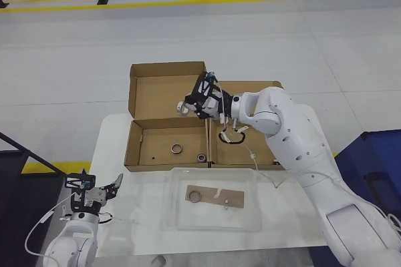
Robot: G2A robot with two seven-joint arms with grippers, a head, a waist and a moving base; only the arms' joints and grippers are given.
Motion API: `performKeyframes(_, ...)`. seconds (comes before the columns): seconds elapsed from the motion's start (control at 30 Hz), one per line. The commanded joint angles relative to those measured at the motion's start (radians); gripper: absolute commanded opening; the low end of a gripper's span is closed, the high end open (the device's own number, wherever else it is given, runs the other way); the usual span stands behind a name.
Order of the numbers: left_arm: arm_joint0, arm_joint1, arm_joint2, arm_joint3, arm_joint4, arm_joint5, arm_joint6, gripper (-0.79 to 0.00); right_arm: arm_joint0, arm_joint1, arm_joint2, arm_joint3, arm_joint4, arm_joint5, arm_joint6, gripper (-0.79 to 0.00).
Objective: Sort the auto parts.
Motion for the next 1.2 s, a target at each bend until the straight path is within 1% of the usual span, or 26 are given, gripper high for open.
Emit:
performKeyframes(0.0, 0.0, 0.0, 0.0, 0.0, 0.0, 0.0, 0.0, 0.0, 0.054, -0.027, -0.049, 0.16, 0.031, -0.093, -0.103, -0.785)
performKeyframes(0.07, 0.0, 0.0, 0.0, 0.0, 0.0, 0.0, 0.0, 0.0, 0.111, -0.061, -0.103, 0.293, 0.052, -0.123, -0.137, -0.785)
performKeyframes(0.17, 0.0, 0.0, 0.0, 0.0, 0.0, 0.0, 0.0, 0.0, 0.163, -0.122, -0.191, 0.444, 0.049, -0.117, -0.162, -0.785)
performKeyframes(0.23, 0.0, 0.0, 0.0, 0.0, 0.0, 0.0, 0.0, 0.0, 0.188, -0.163, -0.243, 0.528, 0.035, -0.091, -0.153, -0.785)
performKeyframes(0.27, 0.0, 0.0, 0.0, 0.0, 0.0, 0.0, 0.0, 0.0, 0.193, -0.177, -0.26, 0.551, 0.027, -0.083, -0.142, -0.785)
performKeyframes(0.87, 0.0, 0.0, 0.0, 0.0, 0.0, 0.0, 0.0, 0.0, 0.193, -0.177, -0.26, 0.551, 0.027, -0.083, -0.142, -0.785)
performKeyframes(0.9, 0.0, 0.0, 0.0, 0.0, 0.0, 0.0, 0.0, 0.0, 0.181, -0.175, -0.248, 0.547, 0.058, -0.093, -0.157, -0.785)
performKeyframes(0.93, 0.0, 0.0, 0.0, 0.0, 0.0, 0.0, 0.0, 0.0, 0.177, -0.172, -0.238, 0.554, 0.084, -0.123, -0.142, -0.785)
performKeyframes(1.0, 0.0, 0.0, 0.0, 0.0, 0.0, 0.0, 0.0, 0.0, 0.18, -0.17, -0.233, 0.575, 0.123, -0.19, -0.075, -0.785)
performKeyframes(1.1, 0.0, 0.0, 0.0, 0.0, 0.0, 0.0, 0.0, 0.0, 0.168, -0.192, -0.246, 0.62, 0.248, -0.198, 0.072, -0.785)
performKeyframes(1.17, 0.0, 0.0, 0.0, 0.0, 0.0, 0.0, 0.0, 0.0, 0.184, -0.214, -0.266, 0.645, 0.281, -0.171, 0.175, -0.785)
